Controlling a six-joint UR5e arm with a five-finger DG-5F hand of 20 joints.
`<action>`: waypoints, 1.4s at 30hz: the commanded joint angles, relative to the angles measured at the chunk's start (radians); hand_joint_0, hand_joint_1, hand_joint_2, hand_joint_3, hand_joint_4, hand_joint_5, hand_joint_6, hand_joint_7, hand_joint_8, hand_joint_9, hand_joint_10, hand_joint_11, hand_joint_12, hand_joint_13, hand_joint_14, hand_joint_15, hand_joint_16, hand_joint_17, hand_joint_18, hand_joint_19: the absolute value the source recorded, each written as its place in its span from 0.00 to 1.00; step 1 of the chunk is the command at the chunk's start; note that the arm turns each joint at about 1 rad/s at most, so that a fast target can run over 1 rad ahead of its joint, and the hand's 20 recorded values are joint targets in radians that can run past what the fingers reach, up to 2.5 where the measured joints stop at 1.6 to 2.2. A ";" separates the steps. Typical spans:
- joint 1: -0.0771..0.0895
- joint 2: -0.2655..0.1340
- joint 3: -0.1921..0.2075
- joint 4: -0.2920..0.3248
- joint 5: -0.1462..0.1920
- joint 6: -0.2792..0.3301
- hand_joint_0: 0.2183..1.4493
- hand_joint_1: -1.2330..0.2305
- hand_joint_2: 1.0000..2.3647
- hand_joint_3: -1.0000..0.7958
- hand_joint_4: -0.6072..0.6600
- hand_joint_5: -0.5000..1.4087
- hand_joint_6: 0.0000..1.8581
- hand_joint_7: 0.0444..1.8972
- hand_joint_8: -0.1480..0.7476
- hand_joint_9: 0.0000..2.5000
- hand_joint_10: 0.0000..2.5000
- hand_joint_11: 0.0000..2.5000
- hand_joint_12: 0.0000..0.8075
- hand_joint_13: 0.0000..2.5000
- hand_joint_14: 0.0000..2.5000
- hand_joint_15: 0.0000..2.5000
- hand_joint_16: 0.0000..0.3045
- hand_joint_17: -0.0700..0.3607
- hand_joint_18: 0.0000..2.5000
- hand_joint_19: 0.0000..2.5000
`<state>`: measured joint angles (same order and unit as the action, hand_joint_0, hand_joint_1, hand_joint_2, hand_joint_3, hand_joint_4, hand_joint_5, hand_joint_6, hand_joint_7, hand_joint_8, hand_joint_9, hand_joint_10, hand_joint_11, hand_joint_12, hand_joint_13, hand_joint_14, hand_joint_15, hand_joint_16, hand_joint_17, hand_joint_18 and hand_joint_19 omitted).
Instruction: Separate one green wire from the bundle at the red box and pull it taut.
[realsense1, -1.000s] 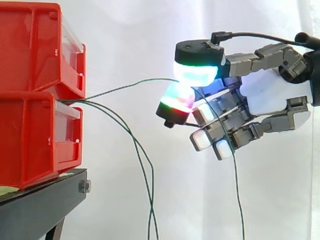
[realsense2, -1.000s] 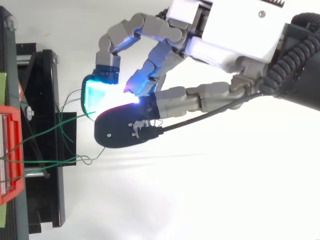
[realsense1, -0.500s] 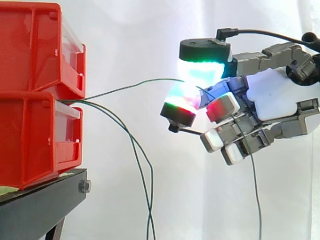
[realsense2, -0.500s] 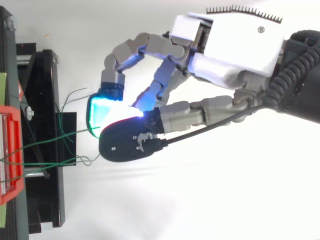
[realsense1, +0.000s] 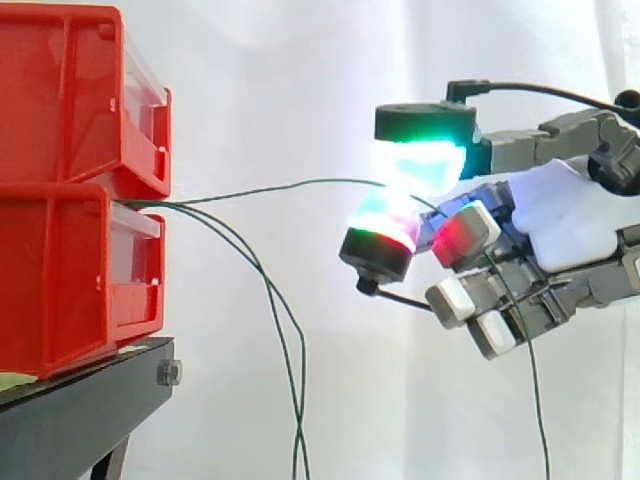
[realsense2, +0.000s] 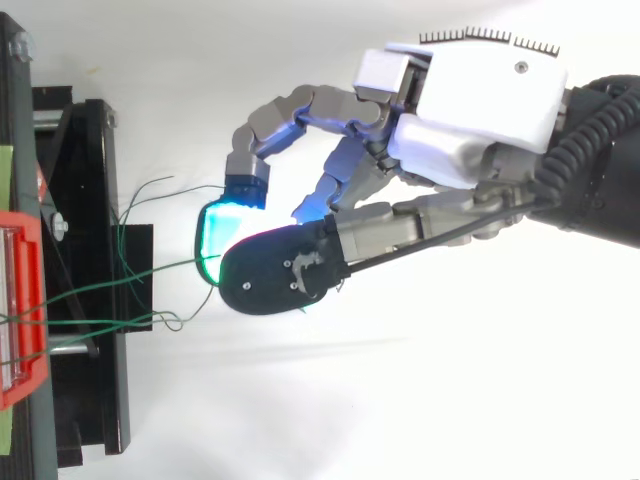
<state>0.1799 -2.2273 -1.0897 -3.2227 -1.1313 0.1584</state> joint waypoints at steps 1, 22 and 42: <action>-0.004 0.000 -0.030 0.012 -0.007 0.016 0.32 0.35 0.02 0.48 0.50 0.17 0.51 0.53 0.48 0.48 0.01 0.35 0.45 0.44 0.01 0.26 0.19 0.46 0.36 0.29; 0.006 0.000 -0.162 0.254 -0.008 0.020 0.33 0.36 0.02 0.46 0.49 0.17 0.51 0.51 0.46 0.47 0.01 0.38 0.44 0.46 0.01 0.32 0.19 0.46 0.36 0.28; 0.007 0.000 -0.162 0.254 -0.005 0.018 0.34 0.36 0.02 0.45 0.49 0.17 0.51 0.51 0.46 0.43 0.01 0.32 0.45 0.44 0.01 0.29 0.18 0.45 0.35 0.28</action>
<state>0.1861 -2.2274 -1.2517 -2.9683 -1.1367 0.1762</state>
